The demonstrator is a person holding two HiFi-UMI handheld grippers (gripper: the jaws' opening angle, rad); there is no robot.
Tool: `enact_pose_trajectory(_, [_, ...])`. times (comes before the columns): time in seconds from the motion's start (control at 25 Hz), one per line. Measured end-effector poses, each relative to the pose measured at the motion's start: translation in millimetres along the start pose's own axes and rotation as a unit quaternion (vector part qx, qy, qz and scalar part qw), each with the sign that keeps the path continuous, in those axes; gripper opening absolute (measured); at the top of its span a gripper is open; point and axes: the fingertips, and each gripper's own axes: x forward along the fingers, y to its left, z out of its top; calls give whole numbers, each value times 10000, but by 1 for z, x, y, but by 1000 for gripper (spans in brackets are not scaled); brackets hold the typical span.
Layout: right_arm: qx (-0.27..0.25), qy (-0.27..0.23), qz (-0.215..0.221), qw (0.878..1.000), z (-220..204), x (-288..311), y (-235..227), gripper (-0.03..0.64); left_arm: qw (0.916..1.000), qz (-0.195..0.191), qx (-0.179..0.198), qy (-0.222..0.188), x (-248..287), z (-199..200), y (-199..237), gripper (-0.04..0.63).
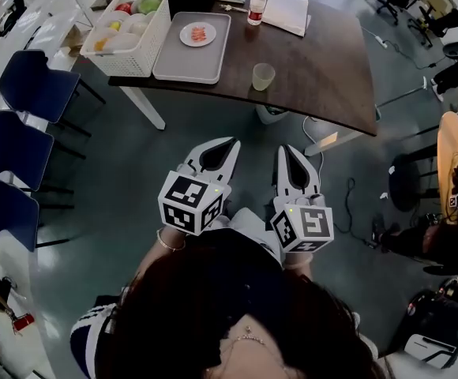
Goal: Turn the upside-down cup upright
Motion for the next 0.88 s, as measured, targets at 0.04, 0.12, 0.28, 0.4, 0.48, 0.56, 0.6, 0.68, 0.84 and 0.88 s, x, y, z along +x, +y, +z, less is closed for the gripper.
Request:
enact_pose_trajectory(0.04, [5,25,-8,10000,-1,3,-2,15,10000,-17,-23,29,3,-1,2,1])
enact_pose_trajectory(0.12, [22,52,-20,10000,-1,12,-5,15,9999,-34,-49,83,11,-3,6,2])
enact_pose_trajectory(0.28, [44,69,-24,10000,-2,30,-13,15,9998,-53,-59,163,26,-4,16,0])
enact_pose_trajectory(0.4, [13,71,-36,10000,-1,45,-22,15,9998,-61,-48,163,42,1,24,2])
enact_pose_trajectory(0.48, [10,55,-26,10000,1,59,-31,15,9999,-56,-43,141,57,7,32,2])
enact_pose_trajectory(0.56, [25,35,-7,10000,4,75,-40,15,9999,-31,-43,128,72,12,40,0])
enact_pose_trajectory(0.6, [30,25,15,10000,6,82,-45,15,9999,-7,-43,130,80,14,44,2])
enact_pose_trajectory(0.68, [22,-15,129,9999,11,96,-54,15,9999,58,-44,143,96,20,51,0])
enact_pose_trajectory(0.84, [-39,-41,318,9995,21,125,-71,15,9998,156,-73,141,126,31,65,2])
enact_pose_trajectory(0.88, [-59,-30,334,9994,23,132,-76,15,9997,181,-81,148,134,33,70,2])
